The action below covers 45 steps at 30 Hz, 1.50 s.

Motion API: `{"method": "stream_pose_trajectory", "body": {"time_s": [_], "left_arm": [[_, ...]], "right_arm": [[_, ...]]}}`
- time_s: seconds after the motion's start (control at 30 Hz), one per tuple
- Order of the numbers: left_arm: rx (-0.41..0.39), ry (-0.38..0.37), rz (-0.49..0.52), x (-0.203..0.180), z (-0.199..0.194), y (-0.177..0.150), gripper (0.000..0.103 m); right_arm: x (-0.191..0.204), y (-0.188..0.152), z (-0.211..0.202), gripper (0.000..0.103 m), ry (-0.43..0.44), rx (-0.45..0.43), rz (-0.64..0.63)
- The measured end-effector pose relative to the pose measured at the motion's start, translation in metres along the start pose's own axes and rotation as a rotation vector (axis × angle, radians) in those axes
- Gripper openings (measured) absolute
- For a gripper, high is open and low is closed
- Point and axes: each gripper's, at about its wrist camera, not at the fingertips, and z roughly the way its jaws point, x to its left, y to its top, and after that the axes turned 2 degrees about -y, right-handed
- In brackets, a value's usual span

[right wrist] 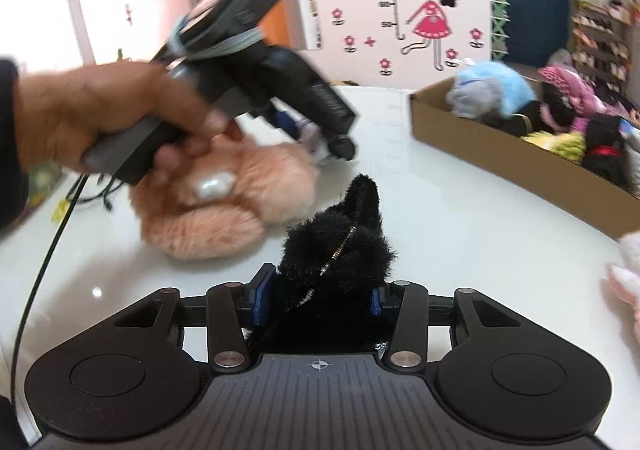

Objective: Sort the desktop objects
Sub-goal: 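Lift the blue sock and black fluffy toy and carry both over the cardboard box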

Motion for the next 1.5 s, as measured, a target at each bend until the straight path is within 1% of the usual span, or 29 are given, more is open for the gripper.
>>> {"method": "stream_pose_trajectory", "body": {"time_s": [0.2,0.33,0.4,0.53,0.67,0.77,0.9,1.07,1.23,1.33,1.5], "left_arm": [[-0.058,-0.022,0.002,-0.006,-0.015,0.003,0.052],[-0.079,-0.031,0.004,-0.011,-0.027,0.001,0.052],[-0.094,-0.047,0.002,-0.013,-0.036,-0.001,0.052],[-0.120,-0.061,0.023,-0.026,-0.054,-0.006,0.052],[-0.142,-0.074,0.046,-0.040,-0.070,-0.009,0.052],[-0.156,-0.074,0.078,-0.055,-0.080,-0.010,0.052],[-0.181,-0.091,0.106,-0.074,-0.093,-0.006,0.052],[-0.205,-0.112,0.131,-0.096,-0.102,0.004,0.052],[-0.224,-0.128,0.156,-0.119,-0.099,0.024,0.052],[-0.234,-0.135,0.178,-0.136,-0.093,0.035,0.052],[-0.242,-0.155,0.199,-0.159,-0.074,0.056,0.053]], "right_arm": [[-0.013,0.001,-0.006,0.051,-0.003,-0.026,0.025],[-0.011,-0.003,-0.010,0.051,-0.002,-0.020,0.019],[-0.011,-0.007,-0.013,0.051,-0.003,-0.013,0.017],[-0.016,-0.010,-0.022,0.051,-0.011,-0.014,0.028],[-0.031,-0.010,-0.040,0.051,-0.023,-0.022,0.056],[-0.049,-0.005,-0.057,0.051,-0.042,-0.035,0.084],[-0.076,0.005,-0.084,0.051,-0.075,-0.062,0.116],[-0.110,0.024,-0.120,0.051,-0.137,-0.097,0.122],[-0.144,0.061,-0.149,0.051,-0.209,-0.140,0.107],[-0.158,0.089,-0.157,0.051,-0.260,-0.161,0.070],[-0.183,0.133,-0.152,0.051,-0.293,-0.174,0.032]]}}
